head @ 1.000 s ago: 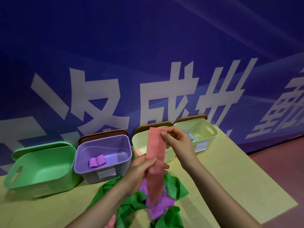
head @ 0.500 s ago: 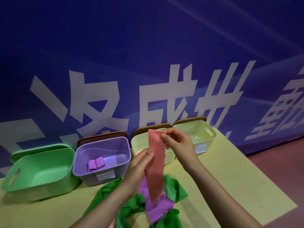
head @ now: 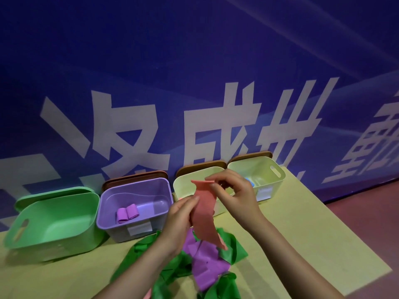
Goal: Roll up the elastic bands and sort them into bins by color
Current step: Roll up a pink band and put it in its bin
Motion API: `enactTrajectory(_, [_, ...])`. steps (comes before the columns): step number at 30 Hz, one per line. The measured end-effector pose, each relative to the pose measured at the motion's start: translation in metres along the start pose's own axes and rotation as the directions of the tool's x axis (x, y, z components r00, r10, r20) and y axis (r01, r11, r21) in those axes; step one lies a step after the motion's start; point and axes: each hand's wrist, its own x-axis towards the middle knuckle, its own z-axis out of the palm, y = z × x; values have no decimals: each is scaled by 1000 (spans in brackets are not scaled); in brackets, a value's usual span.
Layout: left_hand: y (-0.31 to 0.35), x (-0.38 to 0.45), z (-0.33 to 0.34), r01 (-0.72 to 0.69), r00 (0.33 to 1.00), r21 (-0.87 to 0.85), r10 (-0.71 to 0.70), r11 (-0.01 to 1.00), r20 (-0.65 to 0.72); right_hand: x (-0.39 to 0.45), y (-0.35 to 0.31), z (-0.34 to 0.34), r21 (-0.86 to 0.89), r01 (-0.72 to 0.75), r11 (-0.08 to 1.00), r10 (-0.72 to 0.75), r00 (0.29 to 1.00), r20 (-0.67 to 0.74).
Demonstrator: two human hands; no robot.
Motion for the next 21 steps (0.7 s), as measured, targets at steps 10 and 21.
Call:
enactTrajectory(10, [6, -4, -2, -46, 998, -85, 49, 995, 38, -6, 8, -3, -69, 105, 992, -86, 969, 232])
enactTrajectory(21, [0, -2, -8, -60, 998, 12, 59, 998, 33, -6, 14, -6, -87, 108, 990, -72, 936, 344])
